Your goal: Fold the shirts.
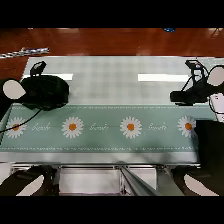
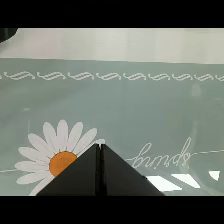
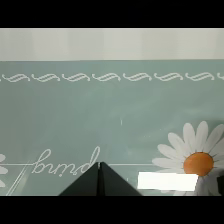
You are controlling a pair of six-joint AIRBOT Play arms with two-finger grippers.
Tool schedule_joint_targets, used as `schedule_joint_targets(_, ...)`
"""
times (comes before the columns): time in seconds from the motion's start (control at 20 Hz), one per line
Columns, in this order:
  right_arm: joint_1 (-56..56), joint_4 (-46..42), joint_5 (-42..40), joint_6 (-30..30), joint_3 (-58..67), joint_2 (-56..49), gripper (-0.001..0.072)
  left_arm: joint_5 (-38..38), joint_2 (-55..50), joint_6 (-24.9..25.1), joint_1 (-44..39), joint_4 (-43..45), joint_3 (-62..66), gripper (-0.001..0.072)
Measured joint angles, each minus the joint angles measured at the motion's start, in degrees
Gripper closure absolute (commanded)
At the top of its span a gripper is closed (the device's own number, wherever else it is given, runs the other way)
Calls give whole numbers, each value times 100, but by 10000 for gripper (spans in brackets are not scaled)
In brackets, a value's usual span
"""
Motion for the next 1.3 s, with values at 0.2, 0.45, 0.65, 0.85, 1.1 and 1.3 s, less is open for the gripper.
schedule_joint_targets(0.2,0,0,0,2,0,0,691,4,0,0,0,0,0,678)
schedule_joint_targets(0.45,0,2,0,4,0,0,691,20,0,-2,0,-2,0,678)
schedule_joint_targets(0.65,0,2,-9,4,0,0,691,57,-11,0,0,0,0,678)
schedule_joint_targets(0.85,0,-4,-492,4,0,0,690,197,-39,15,0,83,0,353)
schedule_joint_targets(1.1,0,-236,-1281,22,0,-9,293,800,-61,11,247,1427,219,200)
schedule_joint_targets(1.3,13,-317,-1272,83,-7,-20,295,1622,-254,4,1025,2173,328,201)
